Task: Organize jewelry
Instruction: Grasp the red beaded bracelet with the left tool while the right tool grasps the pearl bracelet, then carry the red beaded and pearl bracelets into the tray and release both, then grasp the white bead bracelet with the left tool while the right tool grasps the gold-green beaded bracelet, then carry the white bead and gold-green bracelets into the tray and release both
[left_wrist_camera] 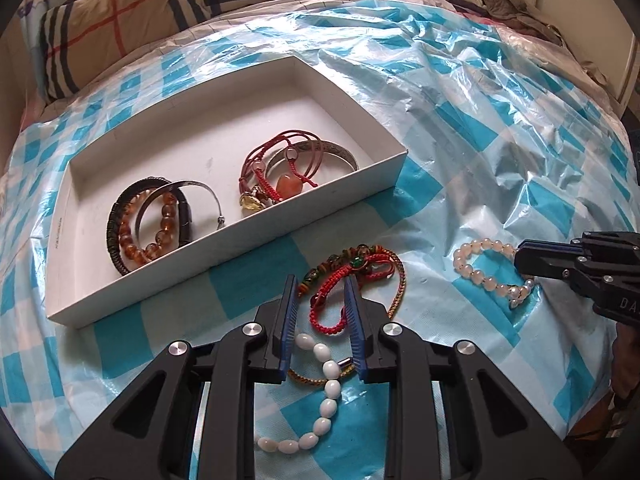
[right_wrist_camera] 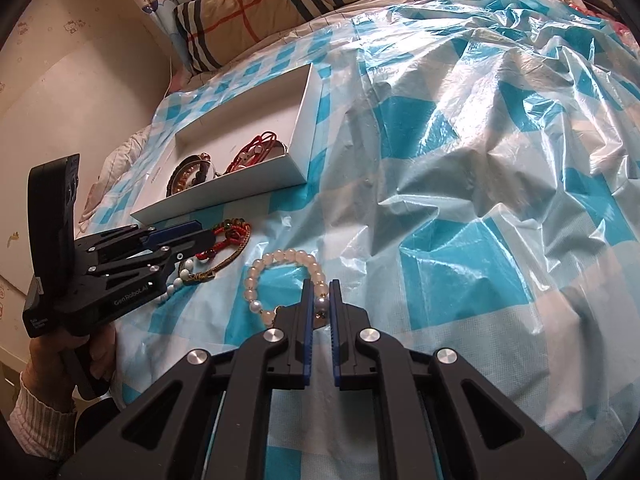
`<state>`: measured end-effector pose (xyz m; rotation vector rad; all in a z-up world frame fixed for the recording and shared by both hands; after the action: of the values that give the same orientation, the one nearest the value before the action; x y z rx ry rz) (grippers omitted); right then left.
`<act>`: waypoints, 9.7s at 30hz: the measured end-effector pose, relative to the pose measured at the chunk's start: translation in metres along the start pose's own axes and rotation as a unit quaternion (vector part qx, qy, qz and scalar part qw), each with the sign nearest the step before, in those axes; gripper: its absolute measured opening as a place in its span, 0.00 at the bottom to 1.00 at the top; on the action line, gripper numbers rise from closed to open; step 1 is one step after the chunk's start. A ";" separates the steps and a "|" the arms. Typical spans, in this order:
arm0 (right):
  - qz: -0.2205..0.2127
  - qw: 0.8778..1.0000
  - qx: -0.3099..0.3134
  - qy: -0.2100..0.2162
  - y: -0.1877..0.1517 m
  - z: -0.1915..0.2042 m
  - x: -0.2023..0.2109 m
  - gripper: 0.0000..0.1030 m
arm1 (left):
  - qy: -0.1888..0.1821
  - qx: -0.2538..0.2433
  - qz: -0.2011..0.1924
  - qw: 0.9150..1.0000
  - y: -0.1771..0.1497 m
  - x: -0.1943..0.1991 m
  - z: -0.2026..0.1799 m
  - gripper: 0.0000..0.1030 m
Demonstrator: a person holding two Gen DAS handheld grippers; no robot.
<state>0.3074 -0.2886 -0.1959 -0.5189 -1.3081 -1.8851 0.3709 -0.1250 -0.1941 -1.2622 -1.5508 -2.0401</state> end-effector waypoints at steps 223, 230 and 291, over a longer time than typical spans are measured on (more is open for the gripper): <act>-0.100 0.986 0.002 0.135 0.024 0.101 0.099 0.06 | 0.075 0.079 0.058 0.992 -0.062 0.044 0.051 0.10; -0.099 0.985 0.010 0.138 0.023 0.110 0.101 0.06 | 0.050 0.099 0.009 0.994 -0.061 0.084 0.042 0.06; -0.137 0.980 0.005 0.142 0.103 0.111 0.030 0.06 | 0.008 0.167 -0.143 0.975 0.018 0.127 0.087 0.06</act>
<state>0.3580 -0.2156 -0.0696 -0.0566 -1.2451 -2.0840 0.3509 -0.0206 -0.0814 -0.9377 -2.0624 -1.8296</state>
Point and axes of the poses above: each gripper's, at about its wrist camera, not at the fingertips, and x roughly against the way its jaws point, z to its left, y to its top, the point moved 3 cm from there along -x, roughly the way its jaws point, and after that the axes turned 7 degrees about -z, right-handed, at the moved point
